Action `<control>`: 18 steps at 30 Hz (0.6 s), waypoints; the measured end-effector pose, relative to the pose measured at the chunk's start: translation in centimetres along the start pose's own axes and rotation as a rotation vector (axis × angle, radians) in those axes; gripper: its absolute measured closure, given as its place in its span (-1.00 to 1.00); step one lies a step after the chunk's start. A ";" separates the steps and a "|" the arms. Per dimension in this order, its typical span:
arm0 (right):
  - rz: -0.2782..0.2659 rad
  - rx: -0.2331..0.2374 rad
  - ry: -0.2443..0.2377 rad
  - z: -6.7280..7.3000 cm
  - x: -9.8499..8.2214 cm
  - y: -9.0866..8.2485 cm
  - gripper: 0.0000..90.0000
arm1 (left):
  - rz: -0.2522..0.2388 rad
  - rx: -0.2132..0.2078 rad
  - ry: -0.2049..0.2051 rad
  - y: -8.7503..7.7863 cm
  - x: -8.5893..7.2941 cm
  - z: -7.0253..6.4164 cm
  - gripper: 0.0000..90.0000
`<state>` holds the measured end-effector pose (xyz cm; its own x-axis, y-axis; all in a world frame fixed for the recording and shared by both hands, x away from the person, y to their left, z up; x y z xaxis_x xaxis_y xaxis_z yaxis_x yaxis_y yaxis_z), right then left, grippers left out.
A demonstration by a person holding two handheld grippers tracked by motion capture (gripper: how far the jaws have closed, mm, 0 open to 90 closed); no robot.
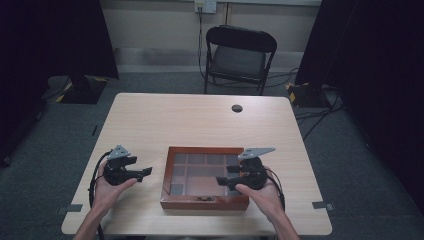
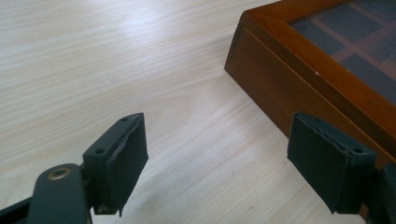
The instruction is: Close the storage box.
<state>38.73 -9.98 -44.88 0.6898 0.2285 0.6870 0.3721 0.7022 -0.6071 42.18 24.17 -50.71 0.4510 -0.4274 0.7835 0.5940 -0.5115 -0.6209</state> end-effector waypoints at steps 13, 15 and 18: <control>-0.066 -0.421 0.172 -11.0 -4.5 -4.1 -0.55 | 0.100 0.054 -0.030 0.5 -2.4 1.4 -0.54; -0.061 -0.468 0.207 -12.5 -5.6 -4.2 -0.57 | 0.134 0.053 -0.025 1.0 -2.8 1.4 -0.56; -0.041 -0.551 0.223 -14.4 -7.0 -4.4 -0.59 | 0.170 0.047 -0.012 1.5 -3.2 1.2 -0.57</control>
<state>41.22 -24.40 -52.79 0.7597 0.0199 0.6500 0.6273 0.2408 -0.7406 42.39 25.67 -54.12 0.5555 -0.4952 0.6680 0.5388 -0.3975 -0.7427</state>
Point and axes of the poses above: each handheld gripper's, and its own axes: y roughly forward along the jaws, x roughly out of its top, z roughly to its left, the point moved 7 cm from there along y, roughly forward along the jaws, and after that the axes turned 11 degrees about y, right-handed, at the moved point
